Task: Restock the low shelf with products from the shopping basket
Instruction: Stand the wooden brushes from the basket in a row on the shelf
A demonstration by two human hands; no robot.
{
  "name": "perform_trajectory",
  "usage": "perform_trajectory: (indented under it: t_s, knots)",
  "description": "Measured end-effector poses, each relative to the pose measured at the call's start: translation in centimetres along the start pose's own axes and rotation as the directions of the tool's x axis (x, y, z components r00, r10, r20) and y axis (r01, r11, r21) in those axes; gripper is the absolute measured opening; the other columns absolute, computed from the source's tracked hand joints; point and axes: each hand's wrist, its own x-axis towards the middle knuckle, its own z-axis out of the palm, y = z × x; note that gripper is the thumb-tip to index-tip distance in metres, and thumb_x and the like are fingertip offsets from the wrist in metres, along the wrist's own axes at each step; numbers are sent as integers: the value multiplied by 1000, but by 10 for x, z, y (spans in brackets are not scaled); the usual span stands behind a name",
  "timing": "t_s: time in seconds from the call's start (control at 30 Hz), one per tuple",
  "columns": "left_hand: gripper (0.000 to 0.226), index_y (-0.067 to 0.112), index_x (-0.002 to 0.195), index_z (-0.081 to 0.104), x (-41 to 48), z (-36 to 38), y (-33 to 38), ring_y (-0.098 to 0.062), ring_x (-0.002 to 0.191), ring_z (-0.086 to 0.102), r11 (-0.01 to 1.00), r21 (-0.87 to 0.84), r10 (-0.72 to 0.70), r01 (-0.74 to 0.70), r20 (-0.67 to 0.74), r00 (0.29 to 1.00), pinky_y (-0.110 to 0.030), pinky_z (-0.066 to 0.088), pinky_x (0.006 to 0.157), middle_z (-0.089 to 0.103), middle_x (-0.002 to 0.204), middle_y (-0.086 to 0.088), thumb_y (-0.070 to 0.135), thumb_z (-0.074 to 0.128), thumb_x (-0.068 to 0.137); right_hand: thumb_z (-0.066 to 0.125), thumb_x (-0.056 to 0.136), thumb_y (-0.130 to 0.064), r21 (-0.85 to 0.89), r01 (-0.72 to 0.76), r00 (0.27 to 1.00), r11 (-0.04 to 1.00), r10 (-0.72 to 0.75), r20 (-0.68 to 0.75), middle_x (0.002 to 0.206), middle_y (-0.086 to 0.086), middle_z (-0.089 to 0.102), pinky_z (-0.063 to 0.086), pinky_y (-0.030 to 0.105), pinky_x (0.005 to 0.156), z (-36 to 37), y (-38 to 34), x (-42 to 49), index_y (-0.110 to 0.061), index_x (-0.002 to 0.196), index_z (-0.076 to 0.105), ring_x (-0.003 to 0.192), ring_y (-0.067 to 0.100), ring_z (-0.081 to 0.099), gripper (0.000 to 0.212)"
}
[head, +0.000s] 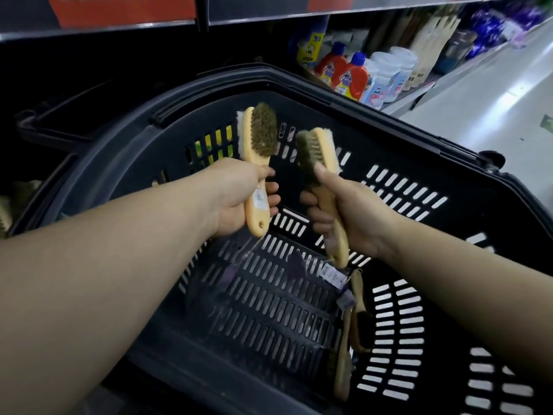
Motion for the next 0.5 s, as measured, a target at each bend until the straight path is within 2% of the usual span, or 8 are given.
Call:
perform_trajectory:
  t_s: [0.1,0.17,0.23,0.27,0.3,0.4,0.47,0.5]
  knots:
    - [20,11,100,58,1,2,-1,-17,77,62,1000,13,15,-16,75,997,-32,55,68,63,90,-7,0,42,95,50,76,-59,-49,21,996,999,-25,-82,71,-3,65,52,24,60,7,-2,-4,-18,90,72,59,9,57,50]
    - [22,10,99,59,0,4,-1,-21,85,65,999,36,22,-28,146,989,-38,55,78,66,99,-9,-2,41,95,45,78,-60,-114,30,996,993,-39,-75,72,-1,67,56,24,62,9,-1,-6,-18,87,76,62,11,61,53]
    - [24,8,112,56,-2,5,-1,-30,92,69,1000,-4,12,-11,245,969,-45,55,82,69,105,-15,4,37,98,43,79,-57,-113,50,999,992,-50,2,70,6,54,56,44,81,12,0,-6,3,112,61,68,26,52,71]
    - [26,8,118,53,-4,5,-1,-33,93,69,999,-32,4,5,280,960,-46,56,80,69,106,-19,7,35,99,42,80,-56,-142,57,998,988,-57,0,65,4,45,45,58,96,13,0,-5,14,120,47,70,27,42,80]
    - [27,9,123,50,-5,6,-1,-35,93,69,999,-47,1,13,292,956,-46,57,77,69,106,-21,10,34,100,42,83,-54,-167,69,997,984,-71,-7,60,1,39,37,62,101,13,1,-5,19,118,41,70,25,36,81]
    - [28,10,125,49,-5,7,-5,-29,93,69,1000,-22,6,0,280,960,-43,57,79,69,107,-17,19,38,100,40,91,-48,-207,126,991,970,-134,-25,59,-4,42,43,34,73,12,1,-4,1,86,54,60,15,37,51]
    - [28,13,118,54,-7,6,-7,-21,86,69,999,41,14,-29,327,945,-36,58,72,70,99,-10,24,53,92,44,88,-46,-227,151,985,962,-165,-43,71,2,52,44,29,70,9,3,-2,-4,88,59,65,16,46,45]
    - [30,14,113,56,-7,5,-9,-19,84,69,993,102,17,-57,350,937,-34,58,67,70,97,-8,21,62,85,48,86,-45,-232,160,983,959,-176,-53,83,9,56,48,35,77,6,5,-1,-1,98,60,74,22,50,47]
